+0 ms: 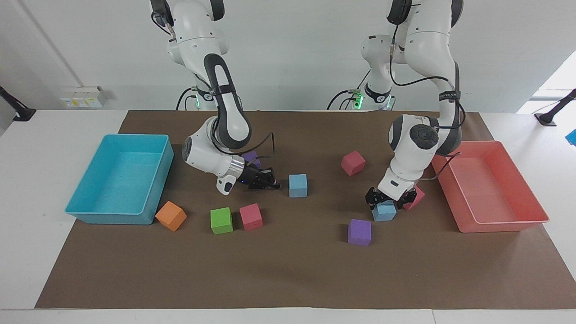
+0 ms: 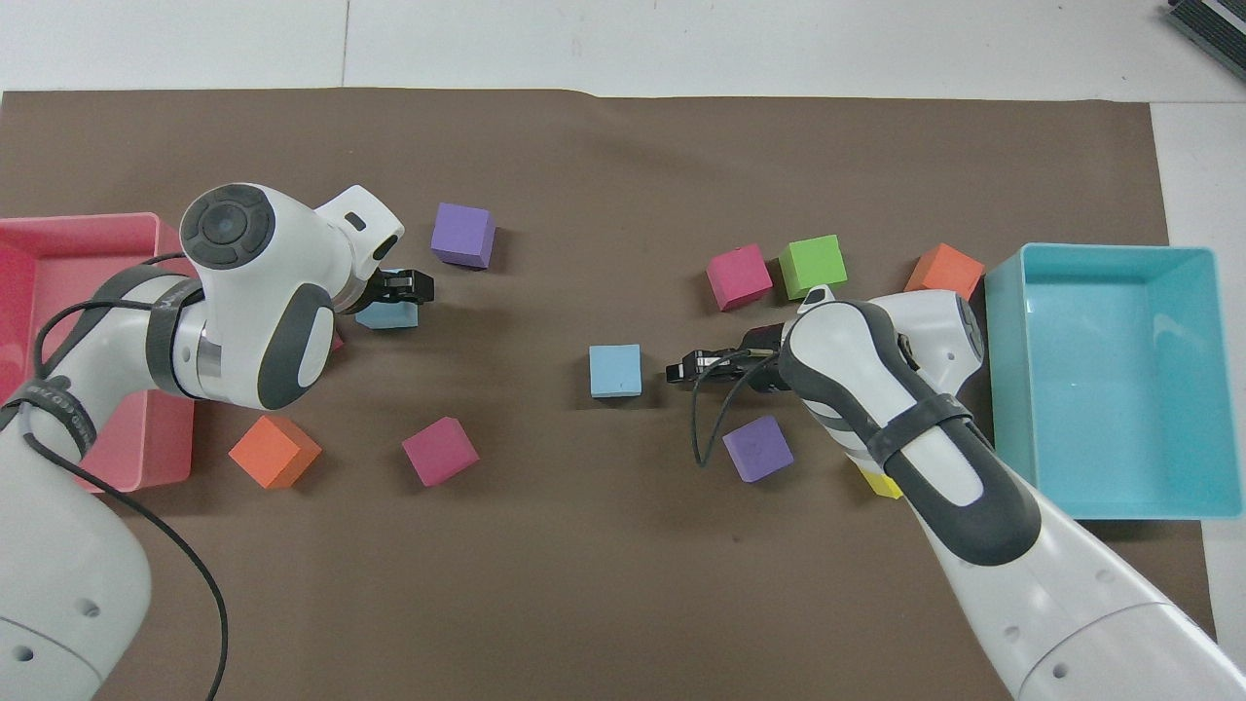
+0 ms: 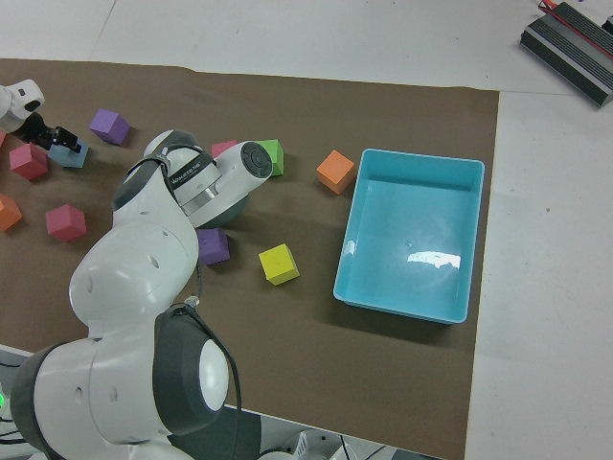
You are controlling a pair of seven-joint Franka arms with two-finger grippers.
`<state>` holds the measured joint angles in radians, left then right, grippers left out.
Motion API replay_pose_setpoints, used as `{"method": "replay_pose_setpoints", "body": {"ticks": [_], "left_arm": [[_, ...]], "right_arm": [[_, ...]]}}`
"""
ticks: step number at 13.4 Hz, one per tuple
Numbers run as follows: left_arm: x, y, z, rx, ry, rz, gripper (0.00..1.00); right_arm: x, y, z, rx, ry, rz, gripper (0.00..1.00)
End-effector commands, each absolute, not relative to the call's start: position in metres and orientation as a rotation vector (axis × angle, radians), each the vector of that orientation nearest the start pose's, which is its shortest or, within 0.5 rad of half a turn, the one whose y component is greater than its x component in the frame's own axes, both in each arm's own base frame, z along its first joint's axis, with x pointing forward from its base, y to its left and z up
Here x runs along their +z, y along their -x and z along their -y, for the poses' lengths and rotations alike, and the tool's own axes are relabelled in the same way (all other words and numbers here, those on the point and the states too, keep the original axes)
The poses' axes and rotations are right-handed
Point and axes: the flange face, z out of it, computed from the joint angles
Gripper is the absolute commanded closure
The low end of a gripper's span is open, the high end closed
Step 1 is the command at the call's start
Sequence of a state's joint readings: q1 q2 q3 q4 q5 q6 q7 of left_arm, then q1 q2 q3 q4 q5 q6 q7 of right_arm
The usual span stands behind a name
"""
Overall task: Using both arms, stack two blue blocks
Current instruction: 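Grasp the other light blue cube with the left gripper while the right gripper waits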
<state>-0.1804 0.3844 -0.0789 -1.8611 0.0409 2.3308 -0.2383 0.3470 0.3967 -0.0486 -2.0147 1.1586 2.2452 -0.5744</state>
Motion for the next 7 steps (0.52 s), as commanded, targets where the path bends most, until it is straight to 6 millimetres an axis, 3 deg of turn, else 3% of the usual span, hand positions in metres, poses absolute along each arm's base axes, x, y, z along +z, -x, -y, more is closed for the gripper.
{"method": "replay_pose_setpoints", "body": {"ticks": [1, 2, 4, 6, 7], "left_arm": [[0.3132, -0.6166, 0.163, -0.142, 3.139, -0.061, 0.0], [0.3093, -0.6124, 0.1621, -0.125, 3.138, -0.058, 0.0], [0.3082, -0.6109, 0.1636, -0.108, 3.135, -0.06, 0.28], [0.309, -0.6112, 0.1648, -0.113, 3.135, -0.065, 0.65], [0.3113, -0.6122, 0.1659, -0.116, 3.136, -0.063, 0.97]], "right_arm": [[0.2543, -0.561, -0.2019, -0.001, 2.314, 0.03, 1.0], [0.2549, -0.5615, -0.202, -0.003, 2.313, 0.031, 1.0], [0.2553, -0.5611, -0.2024, -0.005, 2.315, 0.032, 1.0], [0.2548, -0.5622, -0.2018, -0.015, 2.316, 0.004, 1.0], [0.2553, -0.5604, -0.2091, -0.019, 2.302, -0.013, 1.0]]}}
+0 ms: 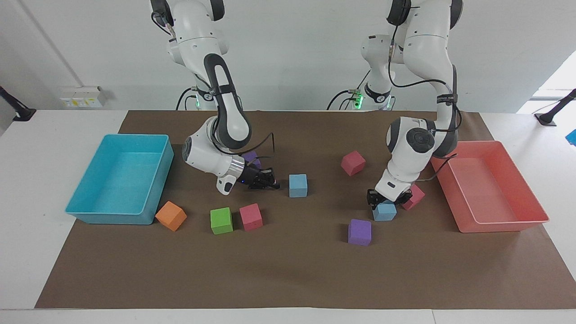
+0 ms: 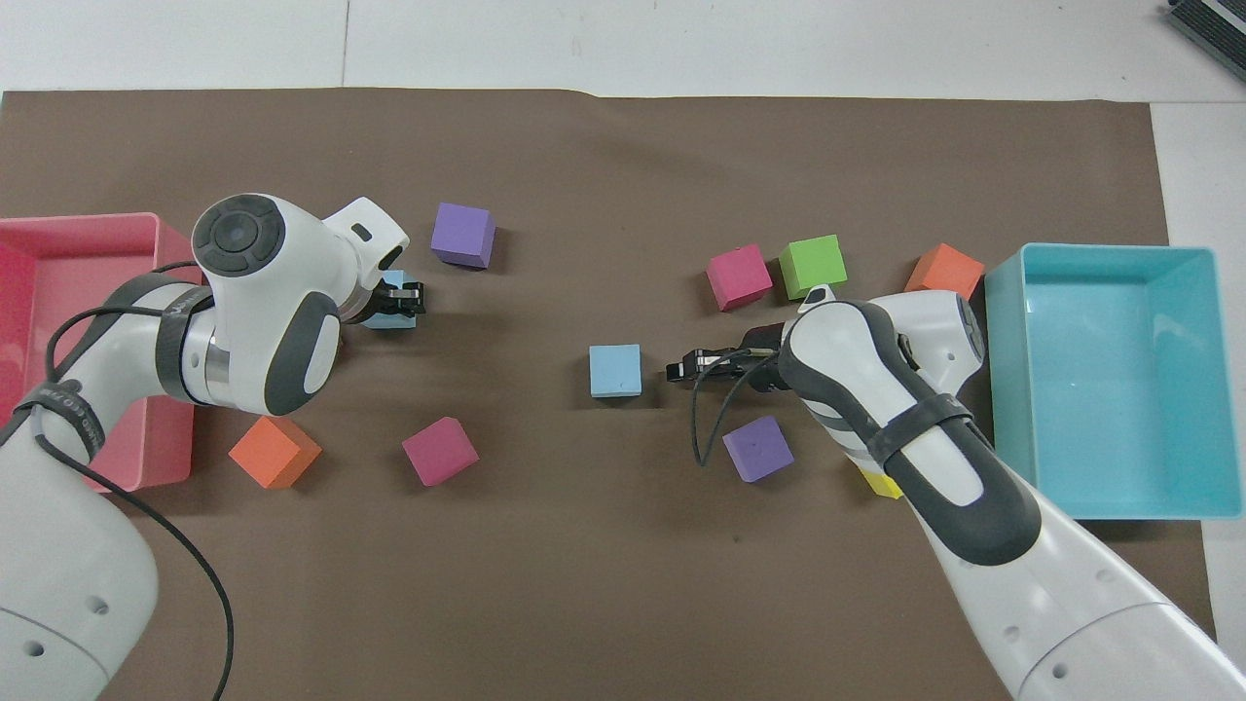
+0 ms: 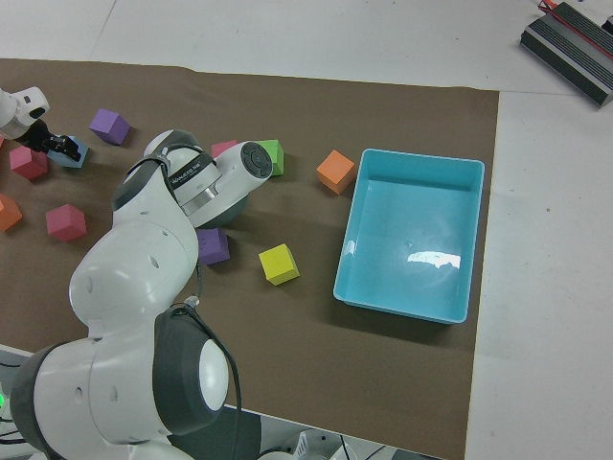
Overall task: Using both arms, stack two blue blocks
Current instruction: 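Lift the light blue cube with the left gripper toward the center cube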
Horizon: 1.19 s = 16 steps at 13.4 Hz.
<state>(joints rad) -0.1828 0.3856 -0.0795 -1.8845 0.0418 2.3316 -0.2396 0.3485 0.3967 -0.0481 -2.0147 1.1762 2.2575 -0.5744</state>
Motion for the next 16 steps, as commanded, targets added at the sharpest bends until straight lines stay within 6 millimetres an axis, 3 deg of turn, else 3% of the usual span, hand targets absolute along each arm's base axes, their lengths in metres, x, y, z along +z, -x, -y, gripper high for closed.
{"method": "replay_pose_setpoints", "body": {"ticks": [1, 3, 9, 12, 15, 16], "left_arm": [[0.313, -0.613, 0.17, -0.125, 3.137, -0.063, 1.0], [0.323, -0.613, 0.173, -0.149, 3.137, -0.069, 1.0], [0.397, -0.6, 0.171, -0.186, 3.129, -0.07, 1.0], [0.421, -0.599, 0.21, -0.18, 3.129, -0.153, 1.0], [0.423, -0.581, 0.259, -0.187, 3.135, -0.216, 1.0], [0.423, -0.571, 0.283, -0.191, 3.14, -0.219, 1.0]], "right_arm": [[0.256, -0.56, -0.211, -0.021, 2.298, -0.017, 1.0], [0.256, -0.561, -0.21, -0.026, 2.3, -0.019, 1.0], [0.256, -0.56, -0.21, -0.023, 2.3, -0.018, 1.0], [0.256, -0.561, -0.21, -0.027, 2.3, -0.018, 1.0], [0.256, -0.561, -0.211, -0.025, 2.299, -0.017, 1.0], [0.256, -0.561, -0.211, -0.025, 2.299, -0.017, 1.0]]}}
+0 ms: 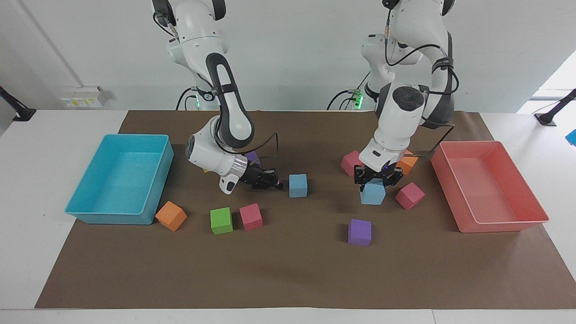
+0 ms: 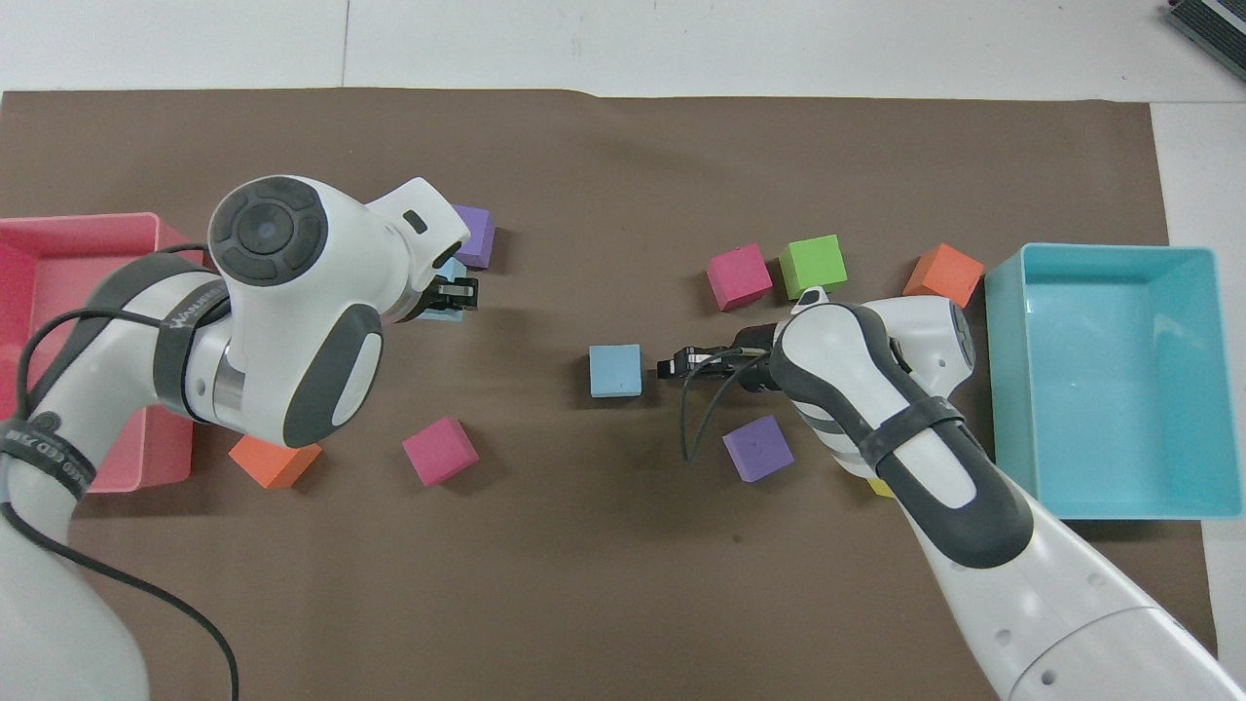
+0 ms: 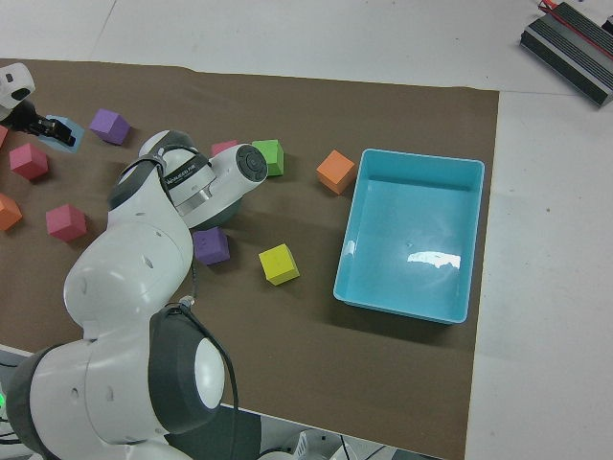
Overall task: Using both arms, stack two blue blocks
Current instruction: 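Lift the light blue cube with the left gripper toward the center cube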
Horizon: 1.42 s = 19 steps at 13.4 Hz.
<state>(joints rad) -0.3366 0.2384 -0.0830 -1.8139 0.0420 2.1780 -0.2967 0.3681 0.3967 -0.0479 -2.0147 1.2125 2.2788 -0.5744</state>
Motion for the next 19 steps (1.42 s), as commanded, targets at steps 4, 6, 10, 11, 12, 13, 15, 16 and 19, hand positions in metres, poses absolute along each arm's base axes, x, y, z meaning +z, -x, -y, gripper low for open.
{"method": "replay_pose_setpoints", "body": {"ticks": [4, 6, 10, 11, 12, 13, 15, 16, 19], "left_arm": [[0.421, -0.543, 0.352, -0.186, 3.158, -0.252, 1.0], [0.413, -0.52, 0.387, -0.164, 3.161, -0.237, 1.0], [0.396, -0.505, 0.413, -0.141, 3.167, -0.166, 1.0], [0.389, -0.499, 0.423, -0.131, 3.167, -0.154, 1.0], [0.388, -0.499, 0.425, -0.125, 3.172, -0.146, 1.0], [0.391, -0.502, 0.427, -0.136, 3.18, -0.143, 1.0], [0.395, -0.504, 0.43, -0.148, 3.188, -0.141, 1.0], [0.393, -0.505, 0.431, -0.151, 3.196, -0.138, 1.0], [0.379, -0.506, 0.434, -0.119, 3.196, -0.103, 1.0]], "right_arm": [[0.256, -0.561, -0.21, -0.027, 2.3, -0.016, 1.0], [0.256, -0.561, -0.211, -0.025, 2.299, -0.017, 1.0], [0.256, -0.561, -0.211, -0.026, 2.299, -0.015, 1.0], [0.256, -0.561, -0.211, -0.025, 2.299, -0.017, 1.0], [0.256, -0.561, -0.211, -0.026, 2.299, -0.015, 1.0], [0.256, -0.561, -0.211, -0.026, 2.299, -0.015, 1.0], [0.256, -0.561, -0.211, -0.026, 2.299, -0.015, 1.0], [0.256, -0.561, -0.211, -0.026, 2.299, -0.015, 1.0], [0.256, -0.561, -0.211, -0.026, 2.299, -0.015, 1.0]]}}
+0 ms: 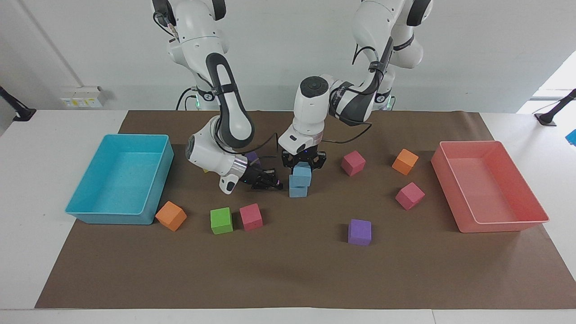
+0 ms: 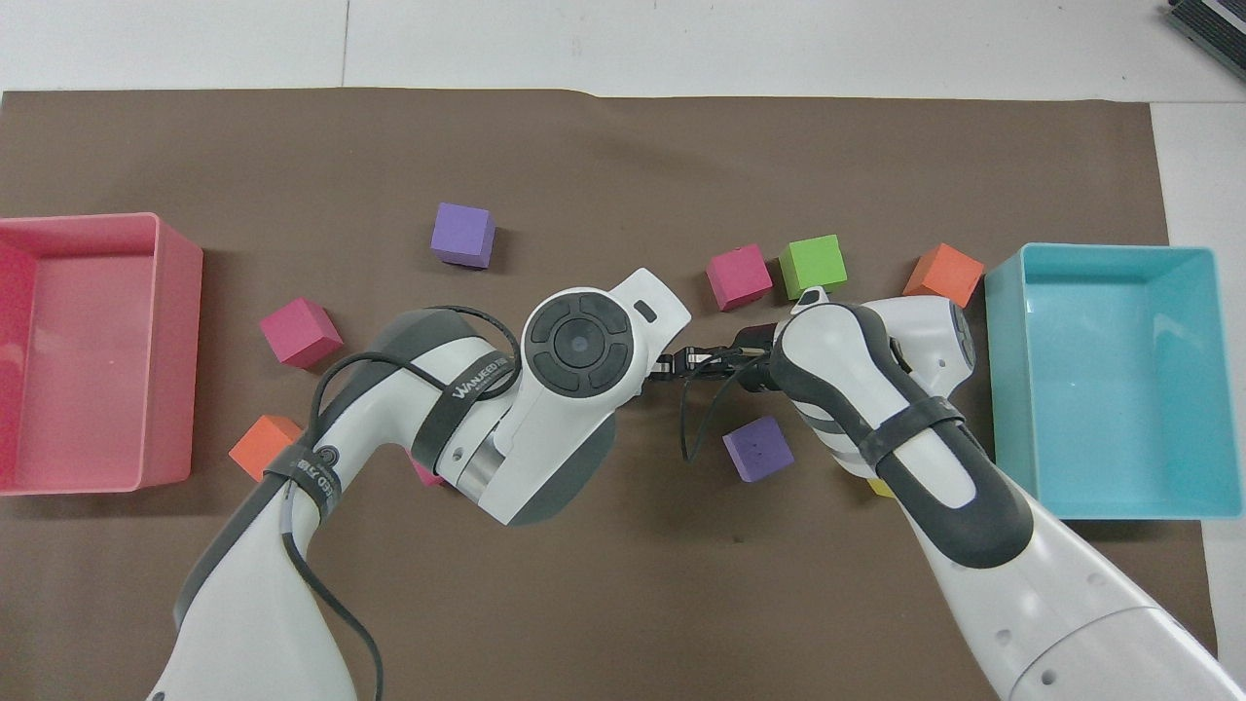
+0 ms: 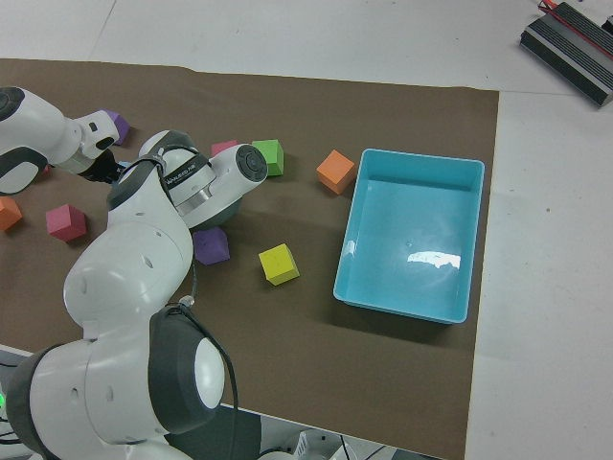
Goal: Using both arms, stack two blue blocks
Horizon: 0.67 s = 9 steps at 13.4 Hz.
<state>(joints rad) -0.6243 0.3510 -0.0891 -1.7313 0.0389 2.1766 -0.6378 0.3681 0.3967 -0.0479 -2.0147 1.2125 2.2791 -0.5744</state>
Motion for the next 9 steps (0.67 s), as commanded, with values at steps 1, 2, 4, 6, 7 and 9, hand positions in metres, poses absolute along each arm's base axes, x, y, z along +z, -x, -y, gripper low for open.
{"method": "replay_pose_setpoints", "body": {"ticks": [1, 2, 4, 6, 7, 9], "left_arm": [[0.3775, -0.5057, 0.4338, -0.113, 3.199, -0.09, 1.0], [0.3786, -0.5064, 0.4345, -0.126, 3.206, -0.087, 1.0], [0.381, -0.5094, 0.4357, -0.172, 3.225, -0.089, 1.0], [0.3807, -0.5064, 0.4372, -0.159, 3.219, -0.094, 1.0], [0.3799, -0.5048, 0.4373, -0.15, 3.216, -0.095, 1.0], [0.3794, -0.503, 0.4397, -0.143, 3.22, -0.07, 1.0]], "right_arm": [[0.2561, -0.5607, -0.2106, -0.026, 2.299, -0.015, 1.0], [0.2561, -0.5607, -0.2106, -0.026, 2.299, -0.015, 1.0], [0.2561, -0.5607, -0.2106, -0.026, 2.299, -0.015, 1.0], [0.2561, -0.5607, -0.2106, -0.026, 2.299, -0.015, 1.0], [0.2561, -0.5607, -0.2106, -0.026, 2.299, -0.015, 1.0], [0.2561, -0.5607, -0.2106, -0.026, 2.299, -0.015, 1.0]]}}
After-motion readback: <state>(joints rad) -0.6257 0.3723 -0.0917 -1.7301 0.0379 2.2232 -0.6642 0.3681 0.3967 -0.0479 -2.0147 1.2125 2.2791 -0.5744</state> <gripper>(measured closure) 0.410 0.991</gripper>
